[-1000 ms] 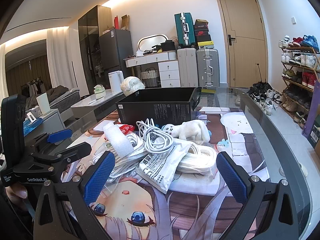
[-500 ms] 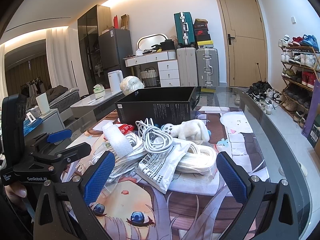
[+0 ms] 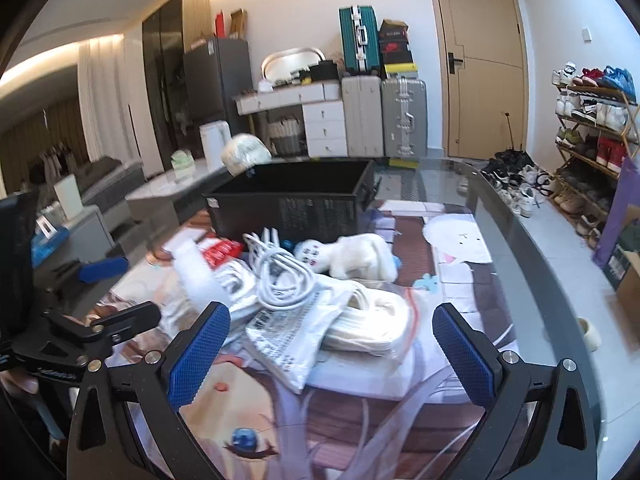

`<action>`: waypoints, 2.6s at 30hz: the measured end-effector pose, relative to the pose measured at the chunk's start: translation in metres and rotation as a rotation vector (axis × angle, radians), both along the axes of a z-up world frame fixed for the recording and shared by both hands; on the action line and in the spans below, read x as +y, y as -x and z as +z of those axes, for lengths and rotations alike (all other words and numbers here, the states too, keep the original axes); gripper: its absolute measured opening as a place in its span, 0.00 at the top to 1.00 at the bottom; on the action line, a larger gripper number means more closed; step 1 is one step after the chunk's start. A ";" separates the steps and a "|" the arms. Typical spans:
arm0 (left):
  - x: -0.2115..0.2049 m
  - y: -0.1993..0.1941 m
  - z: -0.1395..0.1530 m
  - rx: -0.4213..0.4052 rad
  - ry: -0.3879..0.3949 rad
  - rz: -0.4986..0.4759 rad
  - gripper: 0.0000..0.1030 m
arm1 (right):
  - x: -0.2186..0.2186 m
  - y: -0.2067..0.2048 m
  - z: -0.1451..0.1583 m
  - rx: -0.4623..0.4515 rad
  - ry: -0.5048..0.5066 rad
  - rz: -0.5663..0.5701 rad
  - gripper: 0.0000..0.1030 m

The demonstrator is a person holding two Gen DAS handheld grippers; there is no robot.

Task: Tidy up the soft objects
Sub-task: 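Move the left tool toward the bagged white rope under the foam, then close the left gripper on the bagged white rope while the right gripper grasps the white printed bag, then lift the bagged rope with the left gripper while the right gripper lifts the printed bag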

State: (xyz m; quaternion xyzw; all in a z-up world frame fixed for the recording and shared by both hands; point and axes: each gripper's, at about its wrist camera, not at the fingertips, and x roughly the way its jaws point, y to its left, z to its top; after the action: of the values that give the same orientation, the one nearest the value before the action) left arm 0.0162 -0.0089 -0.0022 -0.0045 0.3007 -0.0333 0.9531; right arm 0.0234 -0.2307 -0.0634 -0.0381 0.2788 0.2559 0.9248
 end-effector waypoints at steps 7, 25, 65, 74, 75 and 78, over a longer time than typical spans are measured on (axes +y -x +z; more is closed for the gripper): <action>-0.011 -0.016 0.000 0.049 -0.022 -0.044 0.00 | 0.008 -0.012 -0.007 0.030 0.009 0.005 0.00; -0.024 -0.050 -0.014 0.202 -0.020 -0.129 0.19 | 0.006 -0.019 -0.011 0.128 0.108 -0.020 0.00; 0.019 -0.027 -0.010 0.137 0.093 -0.082 0.58 | 0.049 -0.025 -0.017 0.160 0.121 -0.026 0.69; 0.019 -0.017 -0.003 0.115 0.086 -0.066 0.58 | 0.038 -0.015 -0.009 0.149 0.113 -0.010 0.84; 0.020 -0.017 -0.003 0.117 0.086 -0.064 0.58 | 0.039 -0.014 -0.010 0.156 0.122 -0.010 0.83; 0.021 -0.016 -0.004 0.119 0.089 -0.060 0.58 | 0.039 -0.014 -0.013 0.182 0.105 -0.011 0.69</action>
State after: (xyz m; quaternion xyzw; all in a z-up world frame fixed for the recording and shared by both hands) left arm 0.0325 0.0117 -0.0062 -0.0398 0.3549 -0.0746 0.9311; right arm 0.0374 -0.1921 -0.0759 -0.0616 0.3748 0.2380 0.8939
